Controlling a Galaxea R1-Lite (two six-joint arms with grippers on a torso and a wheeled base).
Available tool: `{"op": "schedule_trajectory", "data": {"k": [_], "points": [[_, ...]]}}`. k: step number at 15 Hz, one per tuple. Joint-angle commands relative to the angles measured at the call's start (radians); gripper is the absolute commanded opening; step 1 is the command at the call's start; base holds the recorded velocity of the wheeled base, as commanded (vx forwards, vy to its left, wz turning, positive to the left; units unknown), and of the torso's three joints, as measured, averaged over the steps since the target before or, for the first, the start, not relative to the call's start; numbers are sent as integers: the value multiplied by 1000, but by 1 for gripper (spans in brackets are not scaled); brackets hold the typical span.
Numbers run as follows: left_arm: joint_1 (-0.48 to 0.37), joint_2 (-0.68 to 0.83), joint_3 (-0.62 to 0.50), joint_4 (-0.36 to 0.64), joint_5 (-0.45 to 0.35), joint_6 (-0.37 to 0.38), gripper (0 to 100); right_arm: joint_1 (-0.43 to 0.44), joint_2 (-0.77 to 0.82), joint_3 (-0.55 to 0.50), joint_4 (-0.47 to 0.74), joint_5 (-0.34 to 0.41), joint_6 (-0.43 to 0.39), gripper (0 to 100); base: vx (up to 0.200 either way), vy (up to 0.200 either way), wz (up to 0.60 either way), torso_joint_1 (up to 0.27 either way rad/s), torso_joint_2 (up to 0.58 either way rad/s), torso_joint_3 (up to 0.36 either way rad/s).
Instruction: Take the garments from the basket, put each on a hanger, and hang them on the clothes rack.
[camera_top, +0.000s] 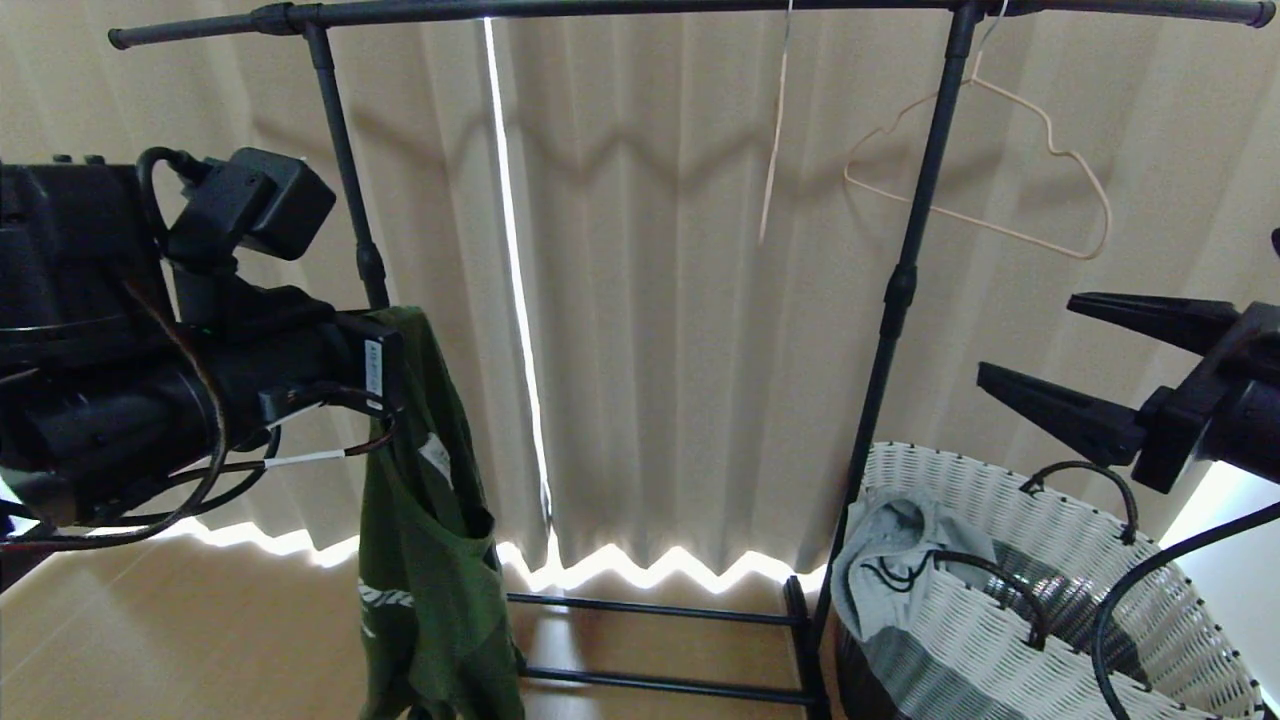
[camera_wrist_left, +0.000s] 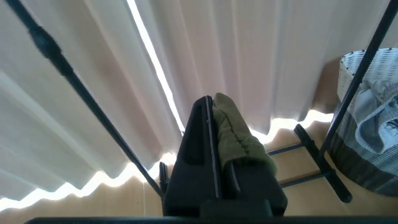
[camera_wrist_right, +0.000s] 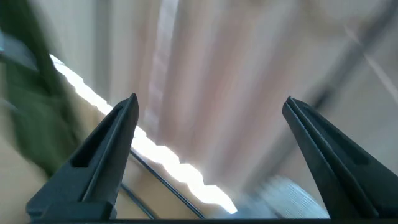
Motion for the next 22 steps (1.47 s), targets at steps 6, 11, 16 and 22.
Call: {"op": "schedule_trajectory", "data": {"k": [6,11,16,22], "points": [[-19,-79,61,0,-9,0,0,-199,71,46,-86,0,-58,100,0,0,0,0,0,0],[-66,-157,99,53,-8,0,0,-202,78,183,-274,-3,-133,100,0,0,0,0,0,0],[-68,-168,117,53,-8,3,0,-208,64,187,-274,-93,-156,100,0,0,0,0,0,0],[-68,-175,128,53,-8,6,0,-208,47,226,-257,-92,-133,100,0,0,0,6,-21,-15]]}}
